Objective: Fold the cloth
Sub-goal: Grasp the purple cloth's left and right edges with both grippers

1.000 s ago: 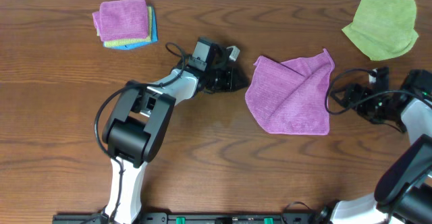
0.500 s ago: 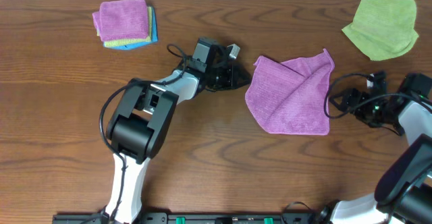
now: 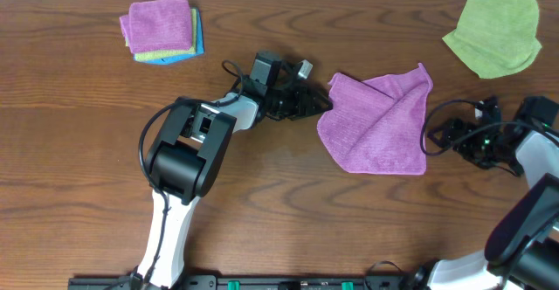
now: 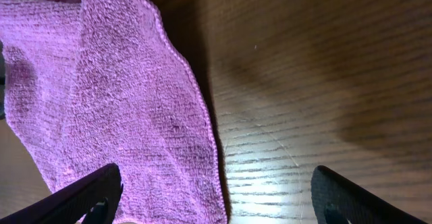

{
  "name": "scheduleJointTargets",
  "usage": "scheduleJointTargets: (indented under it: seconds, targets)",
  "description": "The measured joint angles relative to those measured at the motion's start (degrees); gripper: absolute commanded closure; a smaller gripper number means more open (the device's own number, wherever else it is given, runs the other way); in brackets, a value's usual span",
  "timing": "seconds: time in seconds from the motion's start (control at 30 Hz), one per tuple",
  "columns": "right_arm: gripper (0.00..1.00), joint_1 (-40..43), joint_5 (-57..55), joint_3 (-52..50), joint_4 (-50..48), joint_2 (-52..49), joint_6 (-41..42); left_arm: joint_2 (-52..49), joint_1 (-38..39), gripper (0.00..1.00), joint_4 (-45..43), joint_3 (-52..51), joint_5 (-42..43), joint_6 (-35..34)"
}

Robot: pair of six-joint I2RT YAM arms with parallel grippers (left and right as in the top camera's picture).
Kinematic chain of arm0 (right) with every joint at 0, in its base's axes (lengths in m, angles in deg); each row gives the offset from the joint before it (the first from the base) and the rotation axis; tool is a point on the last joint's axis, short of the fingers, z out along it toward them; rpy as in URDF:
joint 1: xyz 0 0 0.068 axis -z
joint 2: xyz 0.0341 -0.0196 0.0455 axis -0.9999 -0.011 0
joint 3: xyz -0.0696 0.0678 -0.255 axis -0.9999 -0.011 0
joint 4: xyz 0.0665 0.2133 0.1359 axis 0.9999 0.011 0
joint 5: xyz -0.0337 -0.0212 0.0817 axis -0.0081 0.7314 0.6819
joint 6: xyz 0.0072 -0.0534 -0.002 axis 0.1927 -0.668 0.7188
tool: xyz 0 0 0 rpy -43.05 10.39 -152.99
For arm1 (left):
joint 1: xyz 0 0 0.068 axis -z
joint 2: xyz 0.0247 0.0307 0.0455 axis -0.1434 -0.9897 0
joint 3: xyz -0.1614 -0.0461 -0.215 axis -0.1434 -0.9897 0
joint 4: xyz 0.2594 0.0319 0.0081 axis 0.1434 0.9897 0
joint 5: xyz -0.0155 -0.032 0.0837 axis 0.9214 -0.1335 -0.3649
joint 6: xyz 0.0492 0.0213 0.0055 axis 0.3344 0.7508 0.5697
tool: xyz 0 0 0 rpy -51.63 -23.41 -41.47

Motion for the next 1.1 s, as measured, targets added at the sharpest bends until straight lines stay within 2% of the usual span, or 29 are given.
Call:
scheduleJointTargets:
  seconds: [0.37, 0.7, 0.83, 0.97, 1.1]
  targets:
    - [0.1, 0.0, -0.9, -0.2, -0.1, 0.0, 0.0, 0.0, 0.4, 0.48, 0.0, 0.0, 1.2, 0.5]
    - [0.08, 0.0, 0.5, -7.4, -8.4, 0.2, 0.1, -0.1, 1.6, 0.48, -1.2, 0.0, 2.4, 0.5]
    - [0.07, 0.0, 3.1, -8.8, -12.3, 0.2, 1.0, -0.1, 1.6, 0.53, -1.4, 0.0, 3.5, 0.5]
    - [0.06, 0.0, 5.7, -9.9, -15.1, 0.3, 2.3, -0.1, 1.6, 0.66, -2.9, 0.0, 4.8, -0.5]
    - [0.06, -0.4, 7.3, -10.5, -16.1, 0.3, 3.5, -0.1, 1.6, 0.72, -5.6, 0.0, 6.1, -2.6]
